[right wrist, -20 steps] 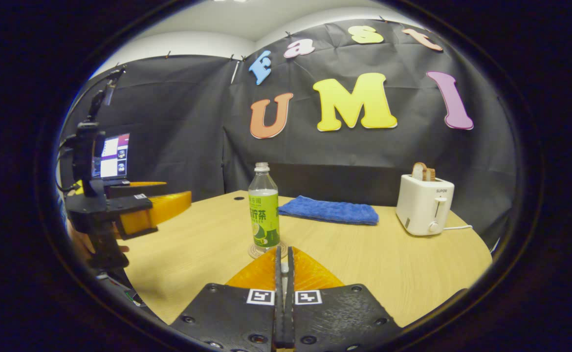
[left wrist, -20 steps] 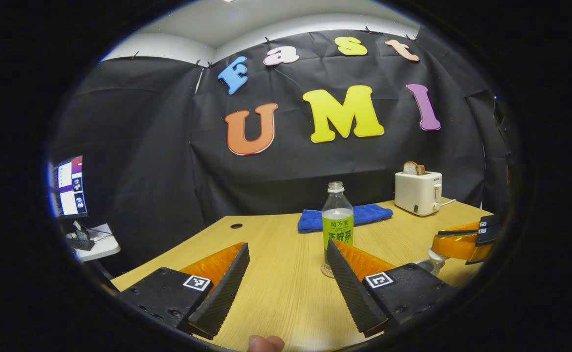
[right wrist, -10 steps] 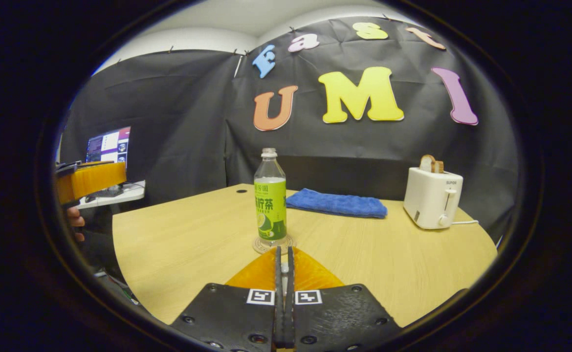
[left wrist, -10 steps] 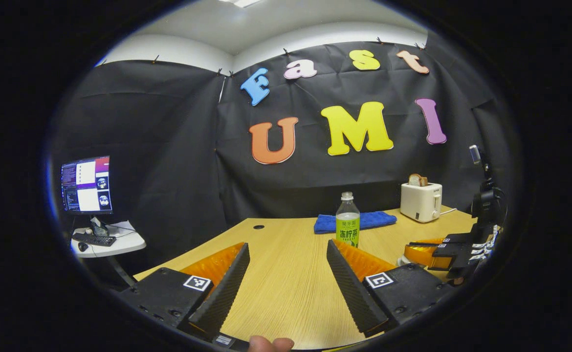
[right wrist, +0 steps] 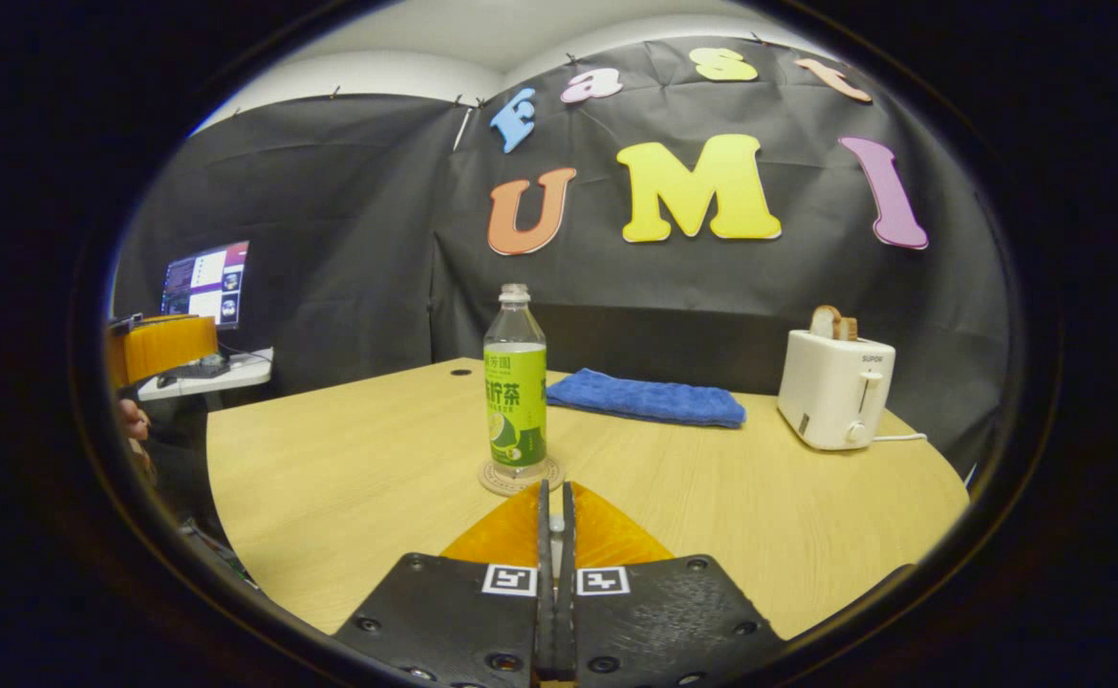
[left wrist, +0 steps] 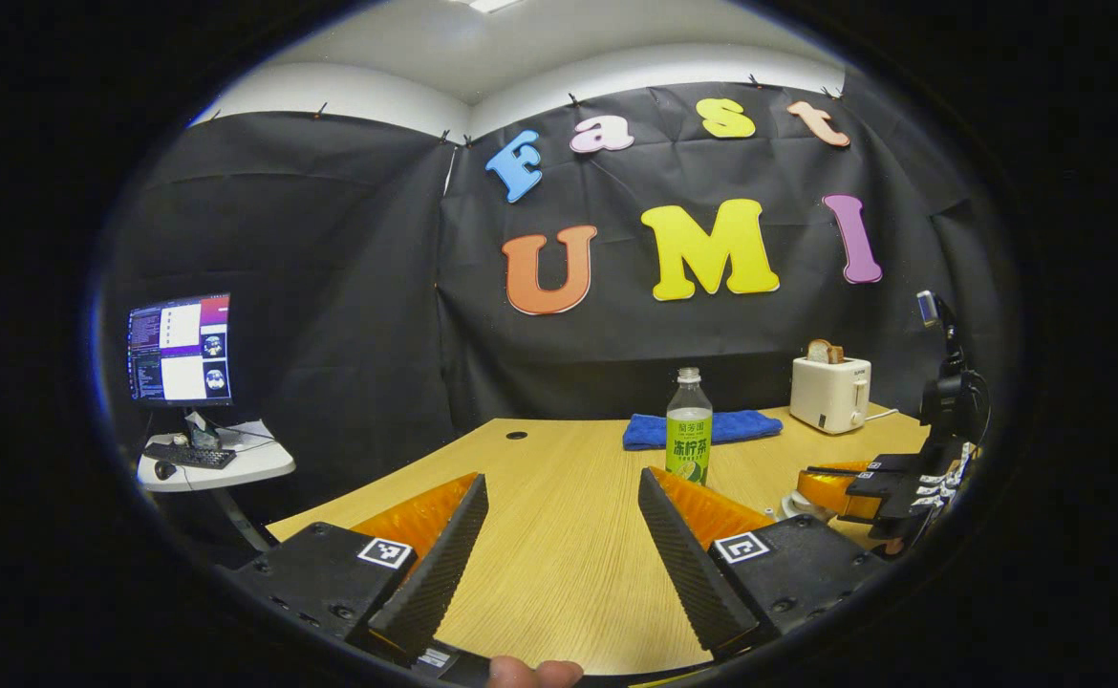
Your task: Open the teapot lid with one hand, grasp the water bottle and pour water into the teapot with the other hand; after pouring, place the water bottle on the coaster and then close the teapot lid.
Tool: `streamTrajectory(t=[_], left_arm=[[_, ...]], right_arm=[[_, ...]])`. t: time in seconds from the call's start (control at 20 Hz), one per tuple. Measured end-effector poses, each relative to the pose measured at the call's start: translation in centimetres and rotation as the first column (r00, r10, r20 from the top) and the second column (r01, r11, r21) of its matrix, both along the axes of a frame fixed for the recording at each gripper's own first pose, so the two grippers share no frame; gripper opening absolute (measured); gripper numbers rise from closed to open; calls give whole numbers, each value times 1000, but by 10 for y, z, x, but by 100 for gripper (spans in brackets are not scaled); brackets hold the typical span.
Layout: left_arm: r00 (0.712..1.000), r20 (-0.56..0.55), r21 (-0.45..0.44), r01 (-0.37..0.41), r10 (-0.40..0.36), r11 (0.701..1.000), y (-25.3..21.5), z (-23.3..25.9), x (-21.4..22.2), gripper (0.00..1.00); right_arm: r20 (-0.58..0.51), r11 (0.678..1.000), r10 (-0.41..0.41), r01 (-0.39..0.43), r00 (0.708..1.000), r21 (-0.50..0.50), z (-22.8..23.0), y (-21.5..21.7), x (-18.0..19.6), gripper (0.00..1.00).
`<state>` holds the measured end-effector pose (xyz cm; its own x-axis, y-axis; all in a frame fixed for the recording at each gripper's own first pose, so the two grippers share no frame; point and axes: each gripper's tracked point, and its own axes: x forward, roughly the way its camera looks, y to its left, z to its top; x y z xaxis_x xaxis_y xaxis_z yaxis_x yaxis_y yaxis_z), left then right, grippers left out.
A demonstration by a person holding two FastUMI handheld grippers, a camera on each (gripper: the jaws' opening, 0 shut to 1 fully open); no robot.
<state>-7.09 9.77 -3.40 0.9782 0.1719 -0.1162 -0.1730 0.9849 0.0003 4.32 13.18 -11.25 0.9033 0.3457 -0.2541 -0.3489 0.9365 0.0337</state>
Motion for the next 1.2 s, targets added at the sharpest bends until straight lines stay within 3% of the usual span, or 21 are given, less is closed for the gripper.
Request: streamTrajectory(t=[0.3,0.35,0.4,0.5,0.55,0.6,0.65,0.75,0.85,0.95,1.0,1.15,1.2], left_arm=[[1000,21,-12,21,-21,1000,-12,0,9,98],[999,25,-15,25,-25,1000,-14,0,12,98],[999,26,-23,32,-32,999,-17,-1,15,99],[999,25,-42,46,-45,998,-24,-3,20,99],[999,26,-43,49,-48,998,-27,-2,22,99],[998,28,-41,53,-52,998,-30,-2,23,99],[997,33,-38,65,-64,997,-35,-2,25,99],[996,43,-33,81,-79,996,-44,-1,29,99],[995,35,-37,91,-90,995,-51,-7,31,99],[994,27,-52,108,-106,993,-60,-11,31,99],[993,27,-54,115,-114,992,-63,-12,33,99],[990,39,-47,137,-135,989,-77,-11,36,99],[990,37,-37,138,-137,990,-79,-10,37,99]], right_arm=[[23,999,-6,7,1000,-44,-2,-1,1,1],[27,999,-6,7,1000,-39,-1,0,0,9],[37,999,-14,15,999,-30,4,-2,-1,9],[82,999,-31,33,996,-16,21,-5,-5,26],[105,999,-42,44,994,-14,30,-9,-7,45],[130,998,-58,59,990,-9,39,-14,-12,55],[158,998,-70,70,985,2,51,-19,-16,75],[211,994,-105,109,972,-8,63,-30,-18,85],[215,991,-125,133,969,-23,59,-37,-18,81],[192,992,-128,126,973,25,58,-38,-28,87],[200,989,-150,146,968,36,65,-46,-32,83],[228,978,-207,202,952,44,79,-62,-48,95],[240,974,-228,222,943,53,85,-68,-54,93]])
